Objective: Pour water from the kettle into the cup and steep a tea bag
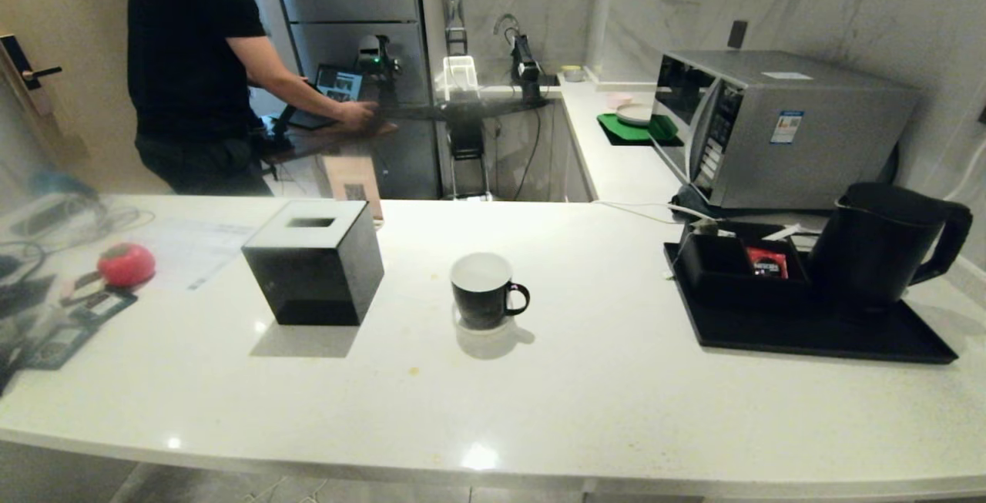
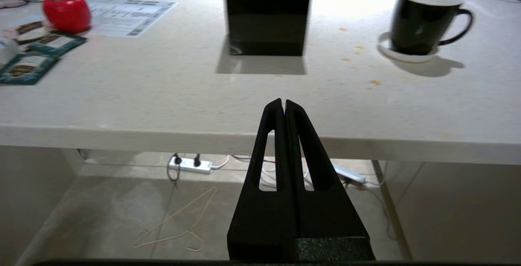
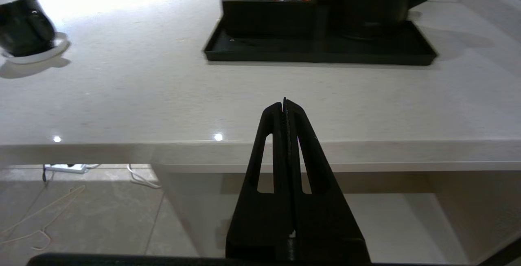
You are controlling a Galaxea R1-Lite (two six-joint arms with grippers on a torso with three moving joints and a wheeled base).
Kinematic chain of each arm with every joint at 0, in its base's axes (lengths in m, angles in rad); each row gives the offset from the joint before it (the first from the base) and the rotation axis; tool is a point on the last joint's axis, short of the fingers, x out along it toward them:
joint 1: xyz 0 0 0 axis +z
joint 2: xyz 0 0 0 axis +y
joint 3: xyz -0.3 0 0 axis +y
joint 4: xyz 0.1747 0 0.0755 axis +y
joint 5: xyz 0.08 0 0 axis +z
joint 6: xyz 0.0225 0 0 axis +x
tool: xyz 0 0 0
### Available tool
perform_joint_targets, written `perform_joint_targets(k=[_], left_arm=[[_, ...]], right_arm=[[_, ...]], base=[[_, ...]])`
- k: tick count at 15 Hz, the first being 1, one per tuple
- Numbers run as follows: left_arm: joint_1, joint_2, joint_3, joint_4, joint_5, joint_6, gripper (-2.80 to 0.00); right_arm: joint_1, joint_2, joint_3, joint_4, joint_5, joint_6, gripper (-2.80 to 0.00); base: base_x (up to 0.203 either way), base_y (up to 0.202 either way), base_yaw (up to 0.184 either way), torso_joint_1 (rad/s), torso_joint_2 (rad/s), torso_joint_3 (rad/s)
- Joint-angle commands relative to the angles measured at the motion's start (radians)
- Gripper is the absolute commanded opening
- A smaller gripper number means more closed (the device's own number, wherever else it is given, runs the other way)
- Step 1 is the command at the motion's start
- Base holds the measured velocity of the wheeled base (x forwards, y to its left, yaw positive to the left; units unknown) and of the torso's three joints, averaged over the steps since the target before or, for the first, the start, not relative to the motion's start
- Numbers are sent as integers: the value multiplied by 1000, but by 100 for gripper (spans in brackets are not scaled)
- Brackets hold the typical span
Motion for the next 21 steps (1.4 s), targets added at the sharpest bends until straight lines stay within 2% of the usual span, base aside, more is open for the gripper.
perform_joint_targets(k=[1,9,21], left_arm=[[0,0,0,0,0,-1,-280],[0,0,0,0,0,-4,-280],[0,0,0,0,0,-4,-280]], right_arm=[[0,0,0,0,0,0,-280],[1,2,0,0,0,0,-280],[1,0,0,0,1,0,-280]], base=[[0,-196,-1,0,7,2],[0,-171,1,2,3,4],[0,0,0,0,0,0]])
